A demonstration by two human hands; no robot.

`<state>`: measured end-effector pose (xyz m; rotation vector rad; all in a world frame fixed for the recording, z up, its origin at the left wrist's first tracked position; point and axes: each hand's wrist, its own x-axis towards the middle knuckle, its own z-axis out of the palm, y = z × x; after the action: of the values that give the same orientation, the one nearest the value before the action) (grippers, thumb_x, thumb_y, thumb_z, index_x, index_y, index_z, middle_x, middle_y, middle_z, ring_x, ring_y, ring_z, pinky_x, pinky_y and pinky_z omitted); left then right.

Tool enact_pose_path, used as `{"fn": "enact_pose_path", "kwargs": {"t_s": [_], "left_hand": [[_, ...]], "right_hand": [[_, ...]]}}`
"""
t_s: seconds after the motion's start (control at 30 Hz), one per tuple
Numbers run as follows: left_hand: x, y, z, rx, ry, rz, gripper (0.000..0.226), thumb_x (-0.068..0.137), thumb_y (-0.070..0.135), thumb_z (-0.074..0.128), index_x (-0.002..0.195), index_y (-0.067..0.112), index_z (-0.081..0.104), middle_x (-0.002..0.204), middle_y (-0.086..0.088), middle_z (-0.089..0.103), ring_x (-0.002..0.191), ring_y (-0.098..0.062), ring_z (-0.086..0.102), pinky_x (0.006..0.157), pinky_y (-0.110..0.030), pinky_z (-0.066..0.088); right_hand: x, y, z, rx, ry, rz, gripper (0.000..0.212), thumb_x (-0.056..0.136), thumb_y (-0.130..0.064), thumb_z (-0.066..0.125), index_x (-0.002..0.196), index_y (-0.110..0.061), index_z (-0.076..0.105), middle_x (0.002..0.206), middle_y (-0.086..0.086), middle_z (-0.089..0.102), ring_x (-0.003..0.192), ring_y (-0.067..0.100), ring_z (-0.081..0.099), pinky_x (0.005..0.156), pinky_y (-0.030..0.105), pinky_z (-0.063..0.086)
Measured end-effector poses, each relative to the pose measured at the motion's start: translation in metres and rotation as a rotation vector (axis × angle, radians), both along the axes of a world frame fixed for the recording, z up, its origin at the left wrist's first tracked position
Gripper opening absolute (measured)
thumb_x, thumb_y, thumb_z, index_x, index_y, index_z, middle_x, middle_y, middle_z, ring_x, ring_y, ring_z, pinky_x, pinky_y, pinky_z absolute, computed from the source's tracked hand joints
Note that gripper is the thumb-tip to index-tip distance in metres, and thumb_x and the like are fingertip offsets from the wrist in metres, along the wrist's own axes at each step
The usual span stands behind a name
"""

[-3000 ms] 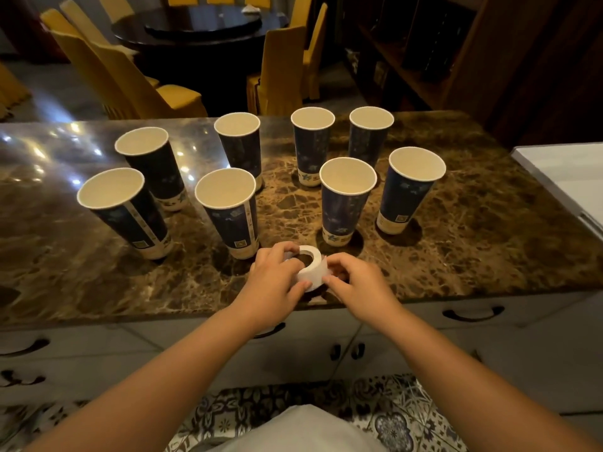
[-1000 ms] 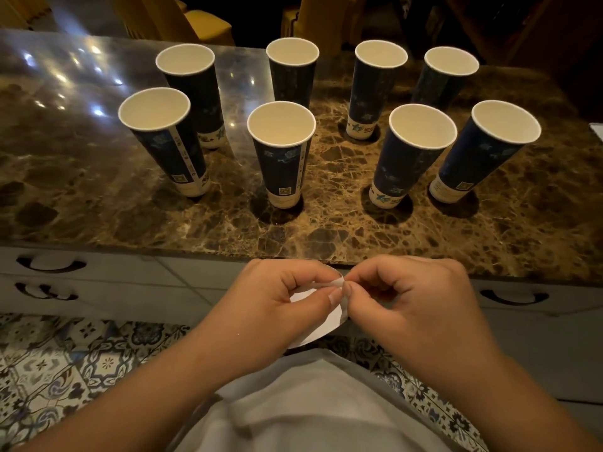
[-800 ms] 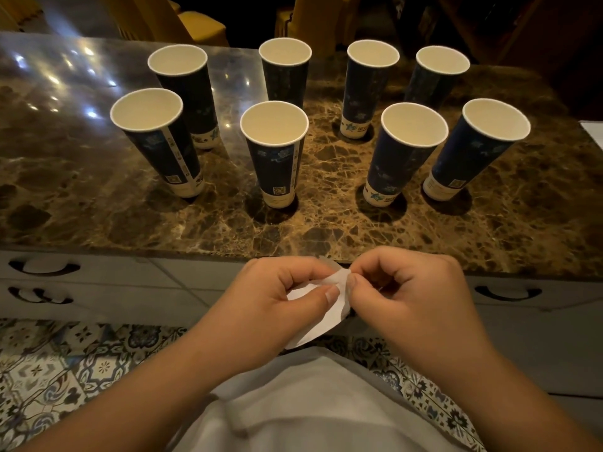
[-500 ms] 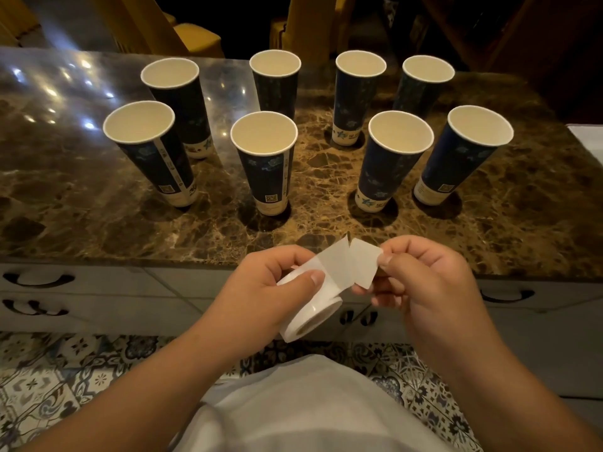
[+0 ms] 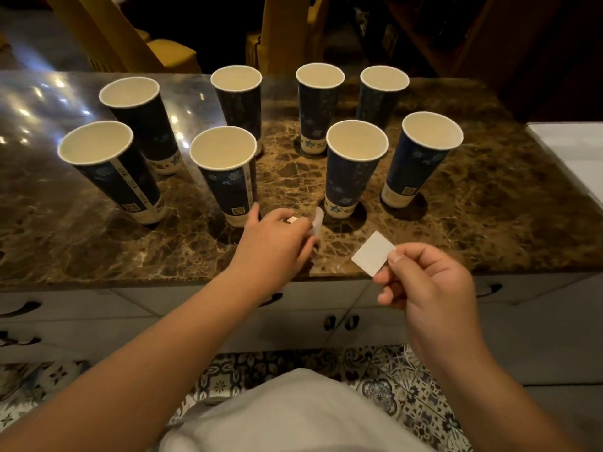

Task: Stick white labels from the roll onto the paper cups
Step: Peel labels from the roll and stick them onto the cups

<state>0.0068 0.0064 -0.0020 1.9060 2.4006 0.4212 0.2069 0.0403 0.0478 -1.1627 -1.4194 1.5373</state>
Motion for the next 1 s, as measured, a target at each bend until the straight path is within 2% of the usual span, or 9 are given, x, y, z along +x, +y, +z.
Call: {"fn": "enact_pose_path", "kwargs": {"t_s": [0.17,0.37,0.43,0.5,0.57,0.67,0.73,0.9,1.0], "left_hand": [[-0.001,0.026,-0.02,-0.124,0.202,-0.019,0.025,0.094,0.036,0.051,0.115,0.024,0.058,0.11,-0.003,0.072,0.133,-0.026,0.043,0.112,-0.065,0.009],[0.009,0.04,-0.025,-0.134,0.194,0.043,0.058,0.093,0.058,0.039,0.137,0.021,0.038,0.129,-0.008,0.063,0.142,-0.028,0.032,0.116,-0.058,0.013],[0.012,0.031,-0.018,-0.095,0.244,0.073,0.058,0.092,0.061,0.035,0.135,0.022,0.044,0.129,-0.007,0.062,0.143,-0.029,0.03,0.114,-0.059,0.012],[0.019,0.014,-0.005,0.02,0.205,0.095,0.051,0.09,0.058,0.04,0.124,0.024,0.055,0.122,-0.005,0.064,0.136,-0.031,0.038,0.11,-0.06,0.024],[0.032,-0.007,0.006,0.133,-0.02,0.104,0.04,0.089,0.052,0.044,0.112,0.025,0.063,0.108,0.001,0.065,0.115,-0.022,0.054,0.095,-0.045,0.044],[0.055,-0.031,0.03,0.025,-0.98,0.252,0.03,0.09,0.047,0.052,0.089,0.022,0.07,0.083,-0.001,0.068,0.08,-0.017,0.063,0.071,-0.033,0.048],[0.062,-0.042,0.039,-0.051,-1.409,0.362,0.029,0.091,0.041,0.052,0.077,0.022,0.069,0.076,-0.002,0.066,0.077,-0.017,0.063,0.071,-0.033,0.046],[0.059,-0.062,0.034,0.058,-1.495,0.445,0.015,0.079,0.026,0.065,0.066,0.024,0.06,0.069,0.003,0.058,0.066,-0.01,0.053,0.065,-0.029,0.04],[0.048,-0.077,0.029,0.151,-1.474,0.481,0.011,0.077,0.026,0.065,0.066,0.024,0.061,0.073,-0.005,0.055,0.068,-0.02,0.045,0.062,-0.032,0.034]], "right_hand": [[0.009,0.003,-0.01,-0.007,-0.007,-0.015,0.015,0.093,-0.007,0.058,0.082,-0.011,0.067,0.059,0.006,0.068,0.044,0.015,0.06,0.046,0.022,0.05],[0.019,0.01,-0.019,0.152,-0.005,-0.003,0.018,0.092,-0.005,0.058,0.085,-0.018,0.067,0.077,0.003,0.075,0.069,0.015,0.074,0.06,0.02,0.056],[0.021,0.014,-0.024,0.202,-0.011,0.016,0.02,0.091,-0.004,0.059,0.085,-0.021,0.068,0.08,0.001,0.075,0.074,0.014,0.074,0.064,0.022,0.057],[0.023,0.018,-0.029,0.33,-0.064,0.049,0.017,0.091,-0.009,0.061,0.087,-0.023,0.069,0.08,-0.002,0.075,0.076,0.011,0.073,0.066,0.025,0.059],[0.025,0.022,-0.033,0.584,-0.144,0.117,0.011,0.09,-0.017,0.061,0.091,-0.022,0.07,0.077,-0.008,0.073,0.074,0.007,0.07,0.063,0.023,0.057],[0.023,0.027,-0.038,0.913,-0.228,0.251,0.018,0.087,-0.014,0.058,0.093,-0.007,0.074,0.08,0.0,0.072,0.075,0.005,0.063,0.065,0.009,0.05],[0.019,0.029,-0.04,1.054,-0.226,0.358,0.018,0.087,-0.011,0.059,0.091,-0.002,0.075,0.083,0.005,0.074,0.081,0.004,0.063,0.076,0.005,0.047],[0.002,0.031,-0.053,1.24,-0.146,0.622,0.016,0.088,-0.008,0.062,0.097,0.0,0.073,0.093,0.01,0.075,0.086,0.017,0.07,0.077,0.027,0.055],[-0.015,0.027,-0.054,1.221,-0.089,0.644,0.019,0.087,-0.01,0.062,0.1,0.0,0.072,0.097,0.008,0.074,0.089,0.016,0.069,0.076,0.028,0.055]]}}
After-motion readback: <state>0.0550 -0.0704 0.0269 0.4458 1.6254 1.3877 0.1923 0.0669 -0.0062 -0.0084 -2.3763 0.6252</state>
